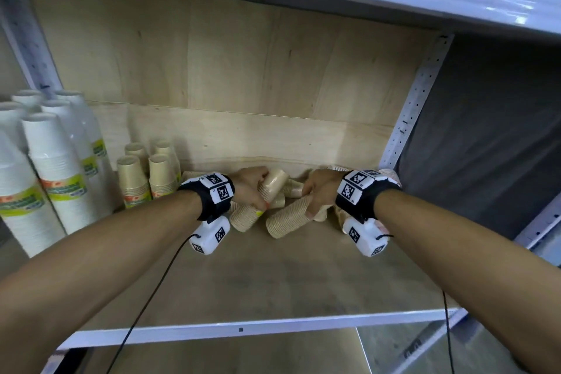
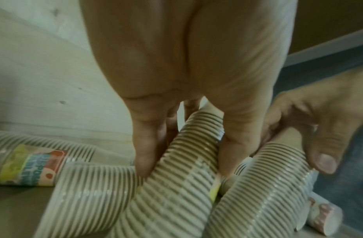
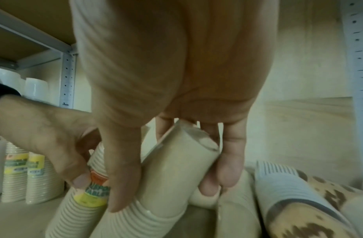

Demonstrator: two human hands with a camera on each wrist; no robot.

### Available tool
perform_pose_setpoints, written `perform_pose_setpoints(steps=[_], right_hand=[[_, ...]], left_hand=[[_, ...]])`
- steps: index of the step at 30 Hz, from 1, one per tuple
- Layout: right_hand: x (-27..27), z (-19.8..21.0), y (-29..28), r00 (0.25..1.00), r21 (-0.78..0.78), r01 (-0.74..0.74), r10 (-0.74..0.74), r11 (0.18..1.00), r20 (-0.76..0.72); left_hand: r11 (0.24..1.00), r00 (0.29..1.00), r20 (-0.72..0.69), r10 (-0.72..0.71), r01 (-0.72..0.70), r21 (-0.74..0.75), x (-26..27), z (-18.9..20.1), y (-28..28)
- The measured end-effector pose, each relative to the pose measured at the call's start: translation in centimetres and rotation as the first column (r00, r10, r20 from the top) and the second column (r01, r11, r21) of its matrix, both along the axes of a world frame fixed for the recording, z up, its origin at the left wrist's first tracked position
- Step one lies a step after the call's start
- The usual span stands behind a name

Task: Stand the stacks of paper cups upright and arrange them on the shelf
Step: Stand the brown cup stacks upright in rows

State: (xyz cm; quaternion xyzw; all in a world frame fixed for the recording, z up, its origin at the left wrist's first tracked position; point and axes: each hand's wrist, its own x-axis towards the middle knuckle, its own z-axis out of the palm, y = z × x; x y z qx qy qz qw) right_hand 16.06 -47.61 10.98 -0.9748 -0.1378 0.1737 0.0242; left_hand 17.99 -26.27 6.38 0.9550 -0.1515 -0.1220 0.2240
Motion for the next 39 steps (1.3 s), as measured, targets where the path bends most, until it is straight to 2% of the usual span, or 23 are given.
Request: perform_pose_setpoints(steps=[11,23,28,35,39], right_hand=[[0.9,1.9,6.4,0.994,0.051,-0.1,0.097,0.994,0.055],[0.4,1.7,8.3,0.993,0.071,-0.062,0.054,0.996,0.109],[-0.1,2.1,8.9,0.988,0.076,-0.062,0.05,0.995,0.147],[-0.5,2.4,9.5,0.97,-0.008,-0.074,0.074,0.997,0.231],[0.2,2.6,9.6,0.984,-0.01,-0.069,0.069,0.998,0.162]], left_hand=[[0.965,0.997,-0.069,0.046,-0.062,-0.257,-1.6,0.2,3.0],[0.956,0.997,-0.064,0.034,-0.05,-0.287,-2.4,0.7,3.6],[0.968,0.995,-0.029,0.095,-0.1,-0.232,-2.2,3.8,3.4],[0.989,0.989,0.02,0.144,-0.143,-0.041,-2.0,6.0,2.4],[0.988,0.989,0.027,0.144,-0.145,0.042,-1.8,6.3,1.7]])
